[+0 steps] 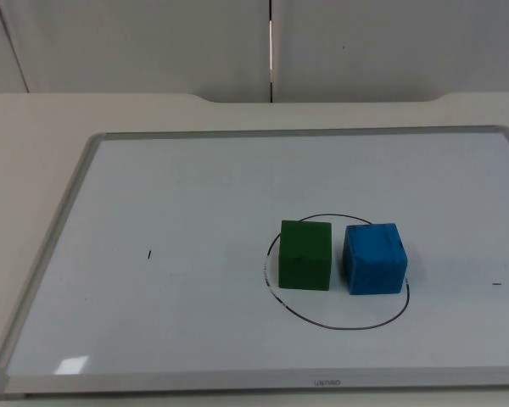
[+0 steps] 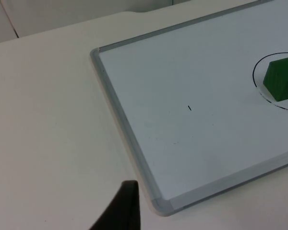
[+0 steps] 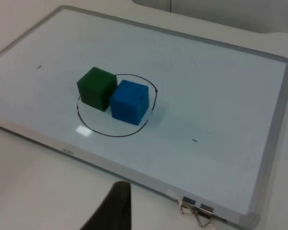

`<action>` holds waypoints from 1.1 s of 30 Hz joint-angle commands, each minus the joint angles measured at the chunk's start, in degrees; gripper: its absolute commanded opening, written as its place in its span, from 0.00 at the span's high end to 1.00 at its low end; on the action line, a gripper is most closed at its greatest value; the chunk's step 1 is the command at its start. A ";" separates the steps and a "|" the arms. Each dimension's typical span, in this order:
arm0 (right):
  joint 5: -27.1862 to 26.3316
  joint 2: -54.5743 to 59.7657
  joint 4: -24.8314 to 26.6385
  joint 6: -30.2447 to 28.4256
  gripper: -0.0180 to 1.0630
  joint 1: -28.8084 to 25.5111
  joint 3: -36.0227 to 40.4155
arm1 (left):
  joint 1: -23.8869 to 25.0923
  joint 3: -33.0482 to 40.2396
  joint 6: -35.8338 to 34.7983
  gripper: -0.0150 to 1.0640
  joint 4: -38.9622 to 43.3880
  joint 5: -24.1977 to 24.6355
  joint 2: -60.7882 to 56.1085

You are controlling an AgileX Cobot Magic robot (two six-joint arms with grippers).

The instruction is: Push the two cubes into the marked area.

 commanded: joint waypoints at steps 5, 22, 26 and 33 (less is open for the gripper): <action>-0.02 -0.23 -0.28 0.09 0.01 -6.58 0.56 | 0.06 0.34 -0.19 0.01 0.69 -0.63 -0.21; -0.02 -0.23 -0.28 0.36 0.01 -21.04 0.56 | 0.06 0.34 -0.19 0.01 0.69 -0.63 -0.21; -0.02 -0.23 -0.28 0.36 0.01 -21.15 0.56 | 0.06 0.34 -0.19 0.01 0.69 -0.63 -0.21; -0.02 -0.23 -0.28 0.51 0.01 -23.83 0.56 | 0.06 0.34 -0.19 0.01 0.69 -0.63 -0.21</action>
